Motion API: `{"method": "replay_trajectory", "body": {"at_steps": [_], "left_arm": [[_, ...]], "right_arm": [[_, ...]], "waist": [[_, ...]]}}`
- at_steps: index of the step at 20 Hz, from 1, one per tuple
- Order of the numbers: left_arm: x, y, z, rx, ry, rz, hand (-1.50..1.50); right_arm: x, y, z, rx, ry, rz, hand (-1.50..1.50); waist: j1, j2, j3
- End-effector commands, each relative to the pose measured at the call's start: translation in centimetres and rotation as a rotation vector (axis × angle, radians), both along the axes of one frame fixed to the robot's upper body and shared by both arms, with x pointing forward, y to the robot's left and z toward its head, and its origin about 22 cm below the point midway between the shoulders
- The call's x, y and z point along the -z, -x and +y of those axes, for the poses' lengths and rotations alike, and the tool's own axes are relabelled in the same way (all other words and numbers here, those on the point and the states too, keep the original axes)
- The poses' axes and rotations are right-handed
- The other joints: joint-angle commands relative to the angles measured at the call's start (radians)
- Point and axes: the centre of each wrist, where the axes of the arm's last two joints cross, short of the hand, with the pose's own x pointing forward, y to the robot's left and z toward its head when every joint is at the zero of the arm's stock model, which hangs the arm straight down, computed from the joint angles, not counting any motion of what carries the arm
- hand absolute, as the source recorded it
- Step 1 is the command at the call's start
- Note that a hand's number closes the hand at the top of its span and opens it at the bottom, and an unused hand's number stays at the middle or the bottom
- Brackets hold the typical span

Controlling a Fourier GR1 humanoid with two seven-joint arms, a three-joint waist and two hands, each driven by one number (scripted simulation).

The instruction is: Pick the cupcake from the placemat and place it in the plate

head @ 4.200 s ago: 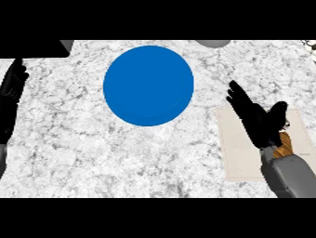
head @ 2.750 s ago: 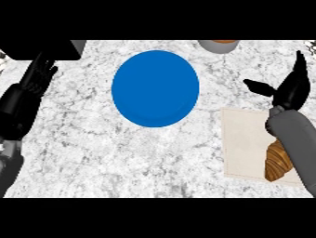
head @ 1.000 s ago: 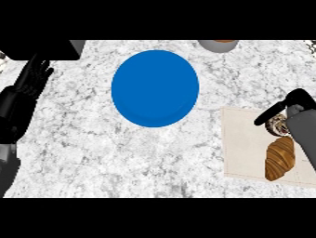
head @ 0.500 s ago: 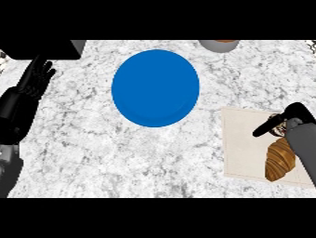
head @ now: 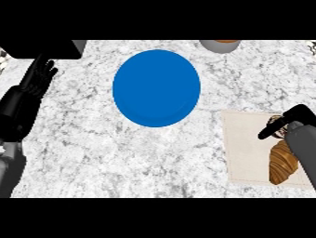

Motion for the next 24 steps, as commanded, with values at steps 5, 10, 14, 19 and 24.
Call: {"method": "replay_trajectory", "body": {"at_steps": [5, 10, 14, 19, 24], "left_arm": [[0.3, 0.8, 1.2, -0.067, -0.002, 0.027, 0.00], [0.3, 0.8, 1.9, -0.092, -0.007, 0.030, 0.00], [0.6, 1.2, 2.4, -0.101, -0.011, 0.058, 0.00], [0.4, 1.4, 2.4, -0.099, -0.019, 0.035, 0.00], [0.8, 1.4, 1.4, -0.064, -0.006, 0.039, 0.00]], "right_arm": [[5.4, 5.9, 8.9, 0.008, 0.071, -0.013, 1.50], [7.2, 9.9, 12.2, -0.089, 0.124, -0.028, 1.50], [5.6, 11.0, 14.6, -0.126, 0.199, -0.157, 1.50], [1.2, 12.0, 19.7, -0.184, 0.203, -0.360, 1.50], [-5.7, 13.4, 24.2, -0.276, 0.239, -0.672, 1.50]], "waist": [[-0.063, -0.028, -0.001], [-0.105, -0.043, -0.008], [-0.109, -0.045, -0.007], [-0.090, -0.042, -0.005], [-0.075, -0.035, -0.002]]}}
